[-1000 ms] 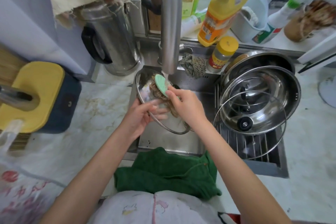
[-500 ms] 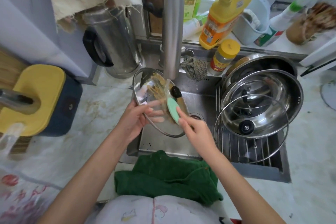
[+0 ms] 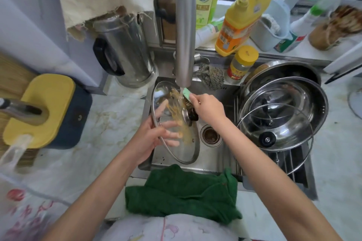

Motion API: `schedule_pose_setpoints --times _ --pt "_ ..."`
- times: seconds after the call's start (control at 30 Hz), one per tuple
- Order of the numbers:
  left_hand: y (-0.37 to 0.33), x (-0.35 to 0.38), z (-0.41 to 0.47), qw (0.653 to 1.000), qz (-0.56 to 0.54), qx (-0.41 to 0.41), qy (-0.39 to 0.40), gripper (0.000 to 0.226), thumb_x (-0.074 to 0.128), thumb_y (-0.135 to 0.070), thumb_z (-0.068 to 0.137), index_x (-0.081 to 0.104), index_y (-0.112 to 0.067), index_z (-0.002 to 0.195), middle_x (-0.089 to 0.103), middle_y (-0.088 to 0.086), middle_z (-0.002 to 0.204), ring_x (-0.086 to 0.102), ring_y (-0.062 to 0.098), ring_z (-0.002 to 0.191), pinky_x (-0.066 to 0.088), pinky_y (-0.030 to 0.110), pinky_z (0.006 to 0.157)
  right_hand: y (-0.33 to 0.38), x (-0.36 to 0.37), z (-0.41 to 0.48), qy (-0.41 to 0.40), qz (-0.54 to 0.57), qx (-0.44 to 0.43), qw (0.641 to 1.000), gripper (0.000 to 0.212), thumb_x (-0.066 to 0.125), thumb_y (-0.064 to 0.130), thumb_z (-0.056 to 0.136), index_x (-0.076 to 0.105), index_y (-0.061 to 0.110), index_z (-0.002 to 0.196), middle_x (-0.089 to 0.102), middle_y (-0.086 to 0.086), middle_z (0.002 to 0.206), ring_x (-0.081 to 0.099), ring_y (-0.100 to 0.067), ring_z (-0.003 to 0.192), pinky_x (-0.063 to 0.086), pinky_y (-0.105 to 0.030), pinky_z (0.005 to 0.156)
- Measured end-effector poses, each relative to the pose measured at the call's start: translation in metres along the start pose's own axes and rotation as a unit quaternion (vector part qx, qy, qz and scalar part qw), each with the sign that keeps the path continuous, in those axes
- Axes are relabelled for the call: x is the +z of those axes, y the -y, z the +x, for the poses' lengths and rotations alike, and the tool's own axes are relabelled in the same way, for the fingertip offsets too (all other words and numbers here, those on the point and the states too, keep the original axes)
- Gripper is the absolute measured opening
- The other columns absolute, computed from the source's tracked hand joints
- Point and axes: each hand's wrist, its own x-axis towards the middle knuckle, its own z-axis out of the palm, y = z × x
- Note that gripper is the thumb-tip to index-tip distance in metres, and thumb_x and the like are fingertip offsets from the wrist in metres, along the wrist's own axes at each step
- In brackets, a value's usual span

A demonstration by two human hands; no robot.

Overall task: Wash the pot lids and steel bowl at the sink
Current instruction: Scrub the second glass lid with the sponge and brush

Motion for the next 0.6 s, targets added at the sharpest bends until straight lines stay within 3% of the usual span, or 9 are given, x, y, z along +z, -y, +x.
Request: schedule_pose_setpoints --times 0.13,0.27,0.4,0.47,0.6 --pt "0.001 0.003 -0.001 0.999 0.046 0.013 -0.016 0.091 0.057 0.004 0.071 0.029 -0.040 0.145 0.066 0.013 0.121 0.070 0.024 0.093 0.059 0.041 0.076 0.026 0.007 -0.039 -0.064 -0.067 -0.070 0.993 0.042 0.028 0.038 0.103 0.056 0.018 0.126 0.067 -0.013 0.100 0.063 -0.035 0.093 0.038 -0.036 0.065" --pt "0.001 0.011 -0.003 0.998 0.053 0.008 -0.018 0.089 0.059 -0.001 0.063 0.034 -0.046 0.136 0.065 0.010 0.117 0.069 0.021 0.094 0.060 0.035 0.071 0.024 0.011 -0.015 -0.008 0.103 0.054 0.993 0.046 0.029 0.038 0.103 0.064 0.011 0.112 0.066 -0.018 0.103 0.061 -0.037 0.099 0.039 -0.037 0.071" --pt "0.006 0.005 -0.001 0.999 0.044 0.015 -0.023 0.083 0.050 0.017 0.082 0.032 -0.032 0.147 0.069 0.009 0.117 0.071 0.026 0.092 0.058 0.038 0.070 0.041 0.012 -0.046 -0.031 0.126 0.012 0.991 0.049 0.032 0.043 0.101 0.067 0.010 0.094 0.068 -0.013 0.090 0.062 -0.033 0.085 0.050 -0.039 0.074" --pt "0.006 0.005 -0.003 0.999 0.041 0.020 -0.024 0.083 0.052 0.015 0.081 0.033 -0.036 0.144 0.068 0.010 0.119 0.070 0.029 0.096 0.059 0.041 0.072 0.043 0.012 -0.048 -0.028 0.122 0.012 0.992 0.051 0.032 0.044 0.101 0.068 0.009 0.097 0.068 -0.015 0.092 0.063 -0.034 0.088 0.050 -0.039 0.075" --pt "0.003 0.014 -0.009 0.996 0.081 0.012 -0.021 0.086 0.056 0.015 0.080 0.030 -0.040 0.141 0.064 0.008 0.115 0.072 0.020 0.087 0.059 0.032 0.068 0.040 -0.002 -0.008 -0.015 0.125 0.107 0.986 0.049 0.032 0.040 0.102 0.063 0.003 0.111 0.064 -0.019 0.111 0.059 -0.036 0.105 0.044 -0.037 0.081"
